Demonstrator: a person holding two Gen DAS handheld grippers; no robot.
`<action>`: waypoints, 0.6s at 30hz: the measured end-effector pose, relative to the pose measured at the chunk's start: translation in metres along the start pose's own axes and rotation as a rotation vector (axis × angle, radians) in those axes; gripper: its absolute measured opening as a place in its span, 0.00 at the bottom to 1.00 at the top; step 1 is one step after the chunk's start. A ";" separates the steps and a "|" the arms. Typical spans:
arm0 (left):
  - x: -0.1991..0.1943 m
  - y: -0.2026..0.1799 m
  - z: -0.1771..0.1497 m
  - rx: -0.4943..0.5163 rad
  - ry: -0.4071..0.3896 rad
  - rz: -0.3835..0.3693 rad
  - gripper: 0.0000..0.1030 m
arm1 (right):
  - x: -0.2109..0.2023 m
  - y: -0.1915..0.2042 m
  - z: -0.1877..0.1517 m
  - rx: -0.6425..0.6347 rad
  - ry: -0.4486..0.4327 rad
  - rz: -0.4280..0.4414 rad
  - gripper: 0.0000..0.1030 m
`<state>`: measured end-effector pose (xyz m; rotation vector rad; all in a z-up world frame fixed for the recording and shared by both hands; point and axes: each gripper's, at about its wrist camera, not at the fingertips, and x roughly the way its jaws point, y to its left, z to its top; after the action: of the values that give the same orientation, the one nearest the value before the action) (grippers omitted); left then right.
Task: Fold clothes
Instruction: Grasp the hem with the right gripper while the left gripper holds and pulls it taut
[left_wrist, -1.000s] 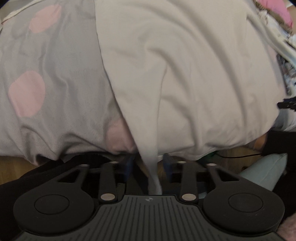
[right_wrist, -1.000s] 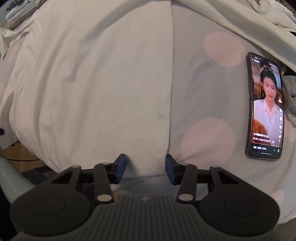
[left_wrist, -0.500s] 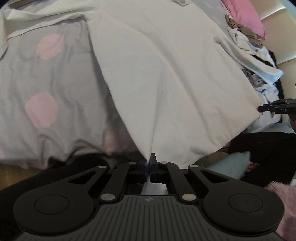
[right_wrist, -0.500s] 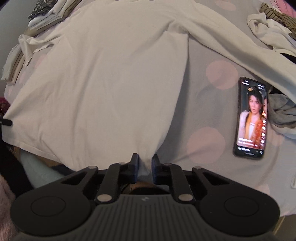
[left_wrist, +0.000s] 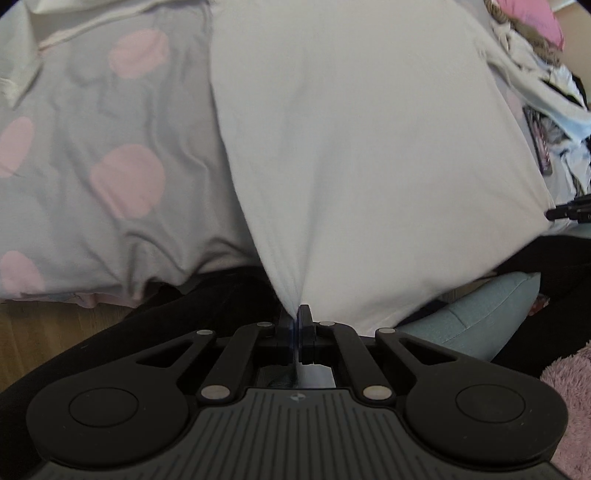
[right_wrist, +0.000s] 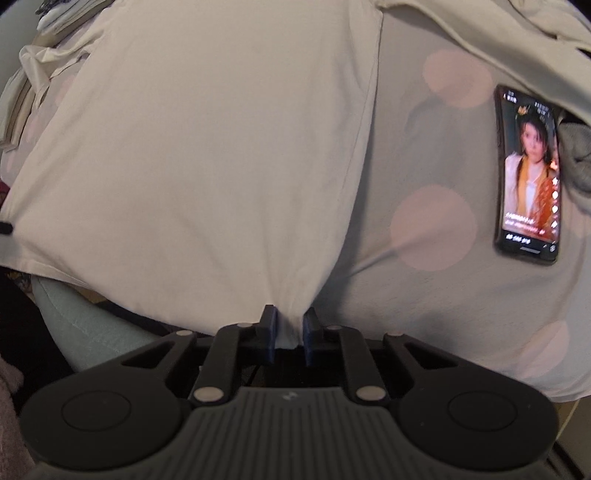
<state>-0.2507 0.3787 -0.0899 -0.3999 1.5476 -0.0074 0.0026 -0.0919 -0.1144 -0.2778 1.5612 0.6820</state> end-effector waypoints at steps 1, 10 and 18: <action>0.003 -0.001 0.001 0.004 0.002 0.004 0.00 | 0.002 0.000 0.000 0.006 -0.009 0.001 0.16; -0.003 0.013 0.024 -0.077 -0.133 -0.022 0.00 | -0.017 0.009 0.046 0.076 -0.284 0.056 0.06; 0.011 0.031 0.028 -0.172 -0.152 -0.040 0.00 | -0.004 0.016 0.053 0.043 -0.297 0.030 0.17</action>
<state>-0.2304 0.4121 -0.1094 -0.5549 1.3945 0.1231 0.0375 -0.0498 -0.1054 -0.1145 1.2961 0.6788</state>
